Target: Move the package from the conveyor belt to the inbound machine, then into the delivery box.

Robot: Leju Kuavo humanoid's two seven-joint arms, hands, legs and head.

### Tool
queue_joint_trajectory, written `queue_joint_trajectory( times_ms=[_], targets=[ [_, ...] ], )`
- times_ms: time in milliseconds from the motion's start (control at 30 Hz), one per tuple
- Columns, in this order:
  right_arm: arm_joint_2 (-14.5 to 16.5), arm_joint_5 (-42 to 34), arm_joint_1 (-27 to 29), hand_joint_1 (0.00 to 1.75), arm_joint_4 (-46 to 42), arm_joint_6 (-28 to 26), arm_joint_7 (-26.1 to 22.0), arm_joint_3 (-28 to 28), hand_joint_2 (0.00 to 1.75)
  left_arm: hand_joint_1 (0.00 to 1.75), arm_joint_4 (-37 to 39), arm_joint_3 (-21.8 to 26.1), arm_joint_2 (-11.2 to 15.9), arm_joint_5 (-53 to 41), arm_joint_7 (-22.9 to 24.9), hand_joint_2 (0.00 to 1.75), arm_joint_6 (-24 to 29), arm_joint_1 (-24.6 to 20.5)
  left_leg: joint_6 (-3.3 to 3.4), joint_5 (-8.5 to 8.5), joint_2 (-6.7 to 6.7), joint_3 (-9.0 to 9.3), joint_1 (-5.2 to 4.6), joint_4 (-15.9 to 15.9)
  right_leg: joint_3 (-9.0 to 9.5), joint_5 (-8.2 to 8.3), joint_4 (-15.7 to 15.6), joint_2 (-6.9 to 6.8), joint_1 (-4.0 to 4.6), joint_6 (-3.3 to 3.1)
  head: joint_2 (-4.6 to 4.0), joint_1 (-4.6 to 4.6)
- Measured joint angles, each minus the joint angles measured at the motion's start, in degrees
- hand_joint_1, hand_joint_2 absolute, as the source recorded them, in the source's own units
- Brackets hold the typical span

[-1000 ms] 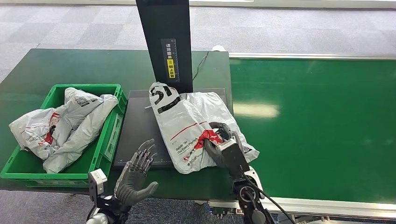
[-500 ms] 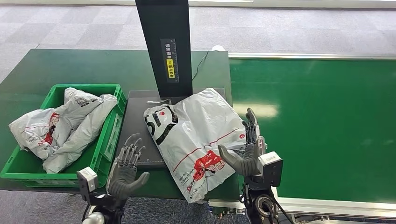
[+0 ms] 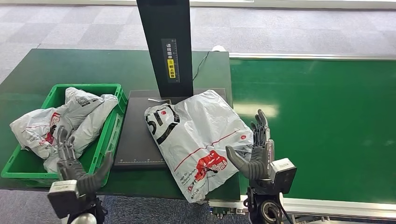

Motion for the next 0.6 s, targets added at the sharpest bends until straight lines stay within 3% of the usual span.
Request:
queue_joint_trajectory(
  times_ms=[167, 400, 600],
  targets=[
    [0.0, -0.3, -1.0, 0.0, 0.2, 0.1, 0.0, -0.1, 1.75, 0.0, 1.8, -9.6, 0.6, -11.8, 5.6, 1.75, -5.5, -2.8, 0.01, 0.01, -0.01, 0.02, 0.0, 0.0, 0.02, 0.03, 0.0, 0.0, -0.01, 0.0, 0.0, 0.0],
    [0.0, -0.9, -2.5, 0.0, 1.3, 0.3, 0.0, -0.3, 1.75, 0.0, 8.6, -22.4, 1.1, -15.4, 9.2, 1.75, -12.8, -9.2, 0.01, 0.01, -0.01, 0.01, 0.0, 0.0, 0.0, 0.03, 0.0, 0.01, -0.01, 0.0, 0.0, 0.0],
    [0.1, -1.5, -3.7, 0.0, 2.3, 1.7, 0.4, -0.8, 1.75, 0.0, 15.5, -29.3, 1.1, -16.4, 10.5, 1.75, -15.8, -14.5, 0.01, 0.01, -0.01, 0.0, 0.0, 0.0, -0.01, 0.03, 0.0, 0.01, -0.01, 0.0, 0.0, 0.0]
  ],
)
